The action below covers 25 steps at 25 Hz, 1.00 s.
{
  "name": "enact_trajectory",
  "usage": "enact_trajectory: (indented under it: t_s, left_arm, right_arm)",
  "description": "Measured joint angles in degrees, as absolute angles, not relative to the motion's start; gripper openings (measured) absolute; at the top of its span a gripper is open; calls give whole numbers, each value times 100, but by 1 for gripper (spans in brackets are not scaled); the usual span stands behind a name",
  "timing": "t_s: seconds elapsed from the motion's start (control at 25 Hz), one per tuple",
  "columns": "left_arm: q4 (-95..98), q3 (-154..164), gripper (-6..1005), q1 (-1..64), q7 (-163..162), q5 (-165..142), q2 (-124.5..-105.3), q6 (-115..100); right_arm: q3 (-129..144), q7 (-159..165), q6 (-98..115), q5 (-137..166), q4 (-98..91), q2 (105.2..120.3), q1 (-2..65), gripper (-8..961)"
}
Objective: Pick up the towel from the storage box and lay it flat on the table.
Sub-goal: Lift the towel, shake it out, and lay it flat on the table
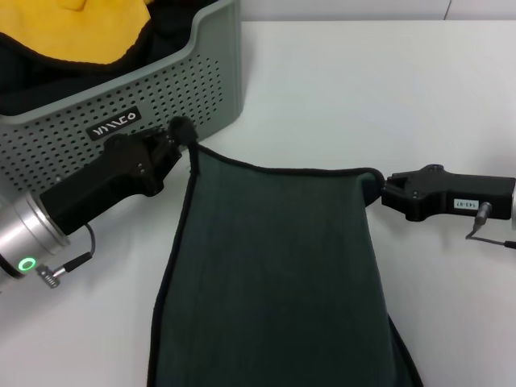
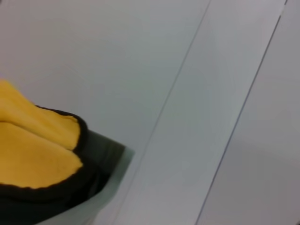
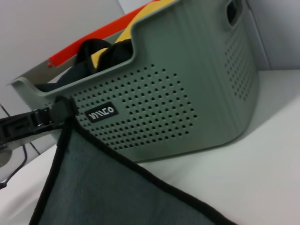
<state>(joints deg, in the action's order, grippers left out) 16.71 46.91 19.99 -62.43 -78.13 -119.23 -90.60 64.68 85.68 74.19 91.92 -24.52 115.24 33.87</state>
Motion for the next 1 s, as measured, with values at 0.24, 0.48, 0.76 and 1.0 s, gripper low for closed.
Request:
enact_trajectory:
  t_s: [0.24,0.48,0.76,1.0]
  left_arm:
    - [1677,4687,18,1945,-6160,-7794,-11942,-8974]
    - [1614,4683,18,1980,-5895,-7782,-11984,-8817]
    - [1194,4685,40,2103,-5184,-7325,-12020,-8802]
    - [1131,4715,57,2131,-4856,-7134,-12029,-8716]
  right_arm:
    - [6469,8620,7336,9198,-2453,11513,3409,7]
    - [6530,8619,7191,9302,-2509,11539,3425,7]
    - [6609,8605,6857,9337,-2605,11584,3537,6]
    - [6613,8589,6577,9343,-2656,11570,3627,7]
